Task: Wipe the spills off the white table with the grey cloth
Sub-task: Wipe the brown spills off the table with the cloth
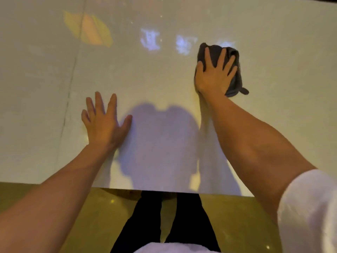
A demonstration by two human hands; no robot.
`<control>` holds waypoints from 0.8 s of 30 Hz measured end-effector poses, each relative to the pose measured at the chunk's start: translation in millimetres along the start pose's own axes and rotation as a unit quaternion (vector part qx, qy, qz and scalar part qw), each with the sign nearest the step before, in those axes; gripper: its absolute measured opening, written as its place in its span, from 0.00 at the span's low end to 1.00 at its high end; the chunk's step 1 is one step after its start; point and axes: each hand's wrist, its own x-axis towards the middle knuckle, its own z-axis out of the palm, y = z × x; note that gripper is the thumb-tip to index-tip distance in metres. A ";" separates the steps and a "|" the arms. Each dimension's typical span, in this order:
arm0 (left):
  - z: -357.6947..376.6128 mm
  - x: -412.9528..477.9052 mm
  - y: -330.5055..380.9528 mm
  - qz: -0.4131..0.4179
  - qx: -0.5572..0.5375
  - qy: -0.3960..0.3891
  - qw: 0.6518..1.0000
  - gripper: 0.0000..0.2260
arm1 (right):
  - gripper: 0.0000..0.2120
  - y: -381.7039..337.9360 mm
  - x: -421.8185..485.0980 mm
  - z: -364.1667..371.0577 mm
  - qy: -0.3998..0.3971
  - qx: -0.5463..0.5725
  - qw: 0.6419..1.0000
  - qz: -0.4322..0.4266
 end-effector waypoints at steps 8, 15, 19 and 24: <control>-6.6 -6.9 -25.7 0.007 -0.051 0.005 0.999 0.26 | 0.25 -46.2 -297.1 64.8 -0.132 -0.022 0.898 -0.419; -1.2 -7.9 -29.8 0.029 -0.025 0.017 0.999 0.25 | 0.23 -19.2 -209.5 50.5 -0.133 -0.059 0.783 -0.605; 6.4 -13.2 -23.2 0.030 0.021 0.055 0.998 0.28 | 0.24 -28.5 -71.7 33.0 -0.029 -0.041 0.943 -0.328; 13.4 -9.3 -28.4 0.034 0.017 0.080 0.996 0.28 | 0.30 -80.3 -15.7 42.9 -0.017 -0.032 0.993 -0.114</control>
